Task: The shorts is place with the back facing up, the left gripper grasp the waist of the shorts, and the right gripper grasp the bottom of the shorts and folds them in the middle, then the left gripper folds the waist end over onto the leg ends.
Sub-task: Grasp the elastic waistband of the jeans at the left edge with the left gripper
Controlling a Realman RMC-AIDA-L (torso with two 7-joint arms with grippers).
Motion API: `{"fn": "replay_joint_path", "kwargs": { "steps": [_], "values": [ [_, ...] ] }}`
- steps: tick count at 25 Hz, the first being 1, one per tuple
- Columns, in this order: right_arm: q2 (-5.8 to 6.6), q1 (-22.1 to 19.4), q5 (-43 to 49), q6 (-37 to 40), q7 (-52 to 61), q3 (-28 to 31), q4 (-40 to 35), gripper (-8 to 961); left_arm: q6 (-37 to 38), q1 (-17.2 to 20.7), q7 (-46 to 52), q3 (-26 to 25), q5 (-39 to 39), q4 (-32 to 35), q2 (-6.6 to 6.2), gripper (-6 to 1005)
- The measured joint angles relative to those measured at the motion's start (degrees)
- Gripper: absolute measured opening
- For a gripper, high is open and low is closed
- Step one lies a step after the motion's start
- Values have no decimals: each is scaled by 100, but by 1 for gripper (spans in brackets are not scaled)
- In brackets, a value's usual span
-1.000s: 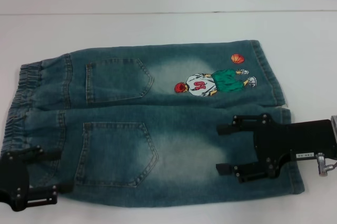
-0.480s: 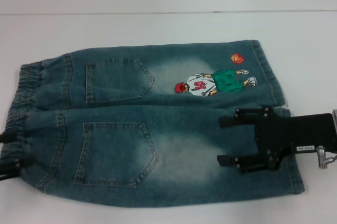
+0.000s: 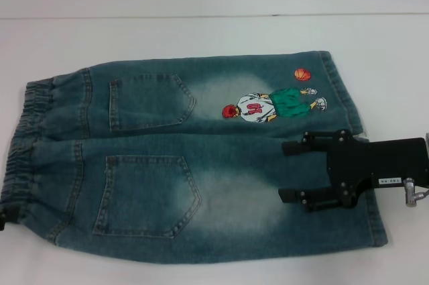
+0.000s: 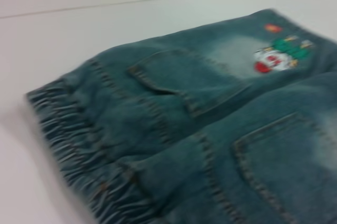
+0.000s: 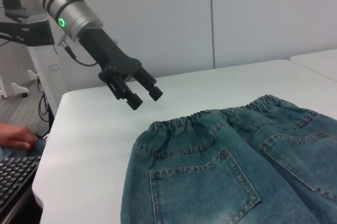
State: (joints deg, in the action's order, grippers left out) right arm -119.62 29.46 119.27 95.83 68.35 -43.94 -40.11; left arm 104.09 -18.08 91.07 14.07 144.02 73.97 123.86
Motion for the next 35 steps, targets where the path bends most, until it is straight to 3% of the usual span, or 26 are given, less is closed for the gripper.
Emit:
{"fn": "replay_joint_path", "kwargs": {
  "steps": [14,35],
  "values": [
    [-18,117,-1,-22,123,-35,-6,851,-1170,-62,643,952,579,-401,-5,821],
    [-17,107,-1,-74,208,-44,9,851,-1272,-177,963,1223,883,-504,-14,811]
  ]
}}
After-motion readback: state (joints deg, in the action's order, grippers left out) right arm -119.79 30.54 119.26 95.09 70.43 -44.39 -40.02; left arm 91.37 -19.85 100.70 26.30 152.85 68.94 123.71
